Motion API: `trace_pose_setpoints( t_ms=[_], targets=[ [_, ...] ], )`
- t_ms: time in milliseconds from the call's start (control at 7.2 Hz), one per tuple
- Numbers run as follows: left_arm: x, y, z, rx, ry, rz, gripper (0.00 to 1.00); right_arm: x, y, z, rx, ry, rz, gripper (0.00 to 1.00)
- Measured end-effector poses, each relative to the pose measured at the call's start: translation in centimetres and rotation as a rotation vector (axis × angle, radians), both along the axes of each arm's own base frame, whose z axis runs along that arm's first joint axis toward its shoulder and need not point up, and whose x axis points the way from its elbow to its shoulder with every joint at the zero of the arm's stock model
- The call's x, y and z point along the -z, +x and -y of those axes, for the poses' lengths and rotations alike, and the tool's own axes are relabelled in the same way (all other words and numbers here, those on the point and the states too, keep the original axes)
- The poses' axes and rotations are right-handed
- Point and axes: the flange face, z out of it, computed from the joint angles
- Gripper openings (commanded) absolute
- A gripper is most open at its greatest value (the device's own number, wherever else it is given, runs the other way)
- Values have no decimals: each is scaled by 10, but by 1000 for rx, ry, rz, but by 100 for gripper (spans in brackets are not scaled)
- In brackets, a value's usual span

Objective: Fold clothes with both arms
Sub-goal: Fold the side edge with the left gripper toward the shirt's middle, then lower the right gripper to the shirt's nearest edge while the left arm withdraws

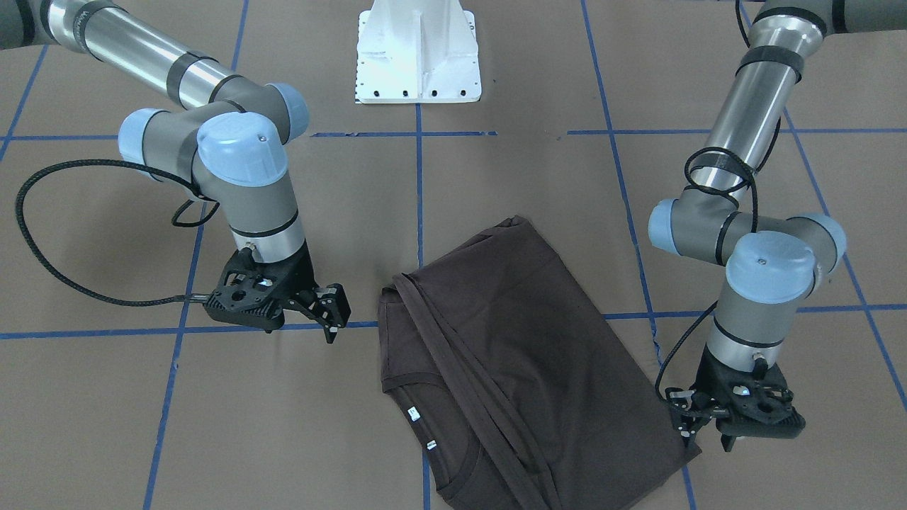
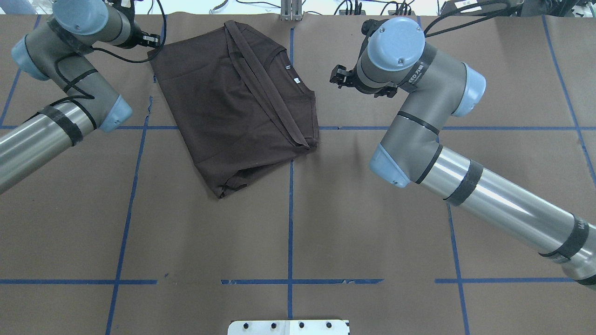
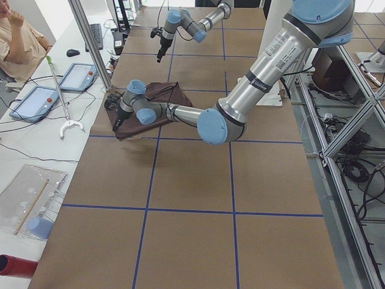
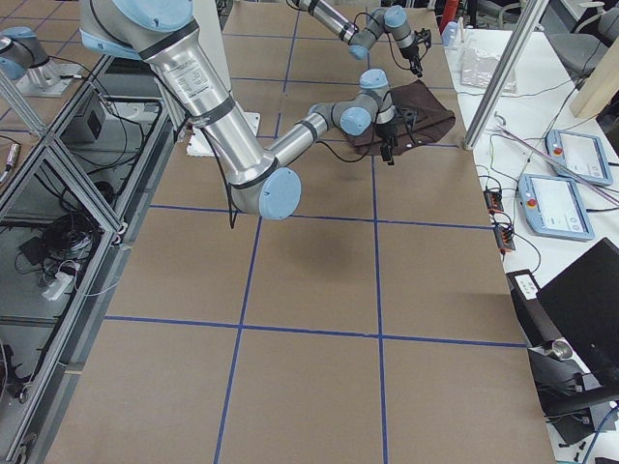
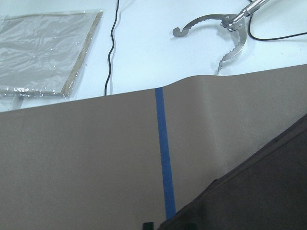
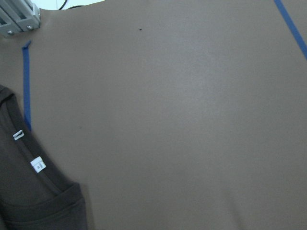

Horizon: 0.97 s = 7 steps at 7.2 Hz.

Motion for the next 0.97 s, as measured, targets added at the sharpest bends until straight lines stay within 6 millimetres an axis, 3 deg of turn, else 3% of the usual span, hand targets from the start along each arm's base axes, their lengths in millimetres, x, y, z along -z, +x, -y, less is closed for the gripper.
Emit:
trace_pose_setpoints(
  t_ms=[416,555,694,833,972],
  targets=[
    [5,-21,-25,-48,28,-44,100,39,-71,-17,-18,22,-4,85],
    [6,-22,-28,-49,29,-49,100,43,-94,-19,-18,28,-27,82],
    [6,-21,-29,-49,31,-52,100,43,-110,-26,-11,32,-44,71],
    [7,-20,-30,-50,31,-55,100,37,-121,-34,-2,29,-58,59],
    [7,-19,-30,-51,31,-56,100,31,-128,-38,4,25,-68,54]
  ],
)
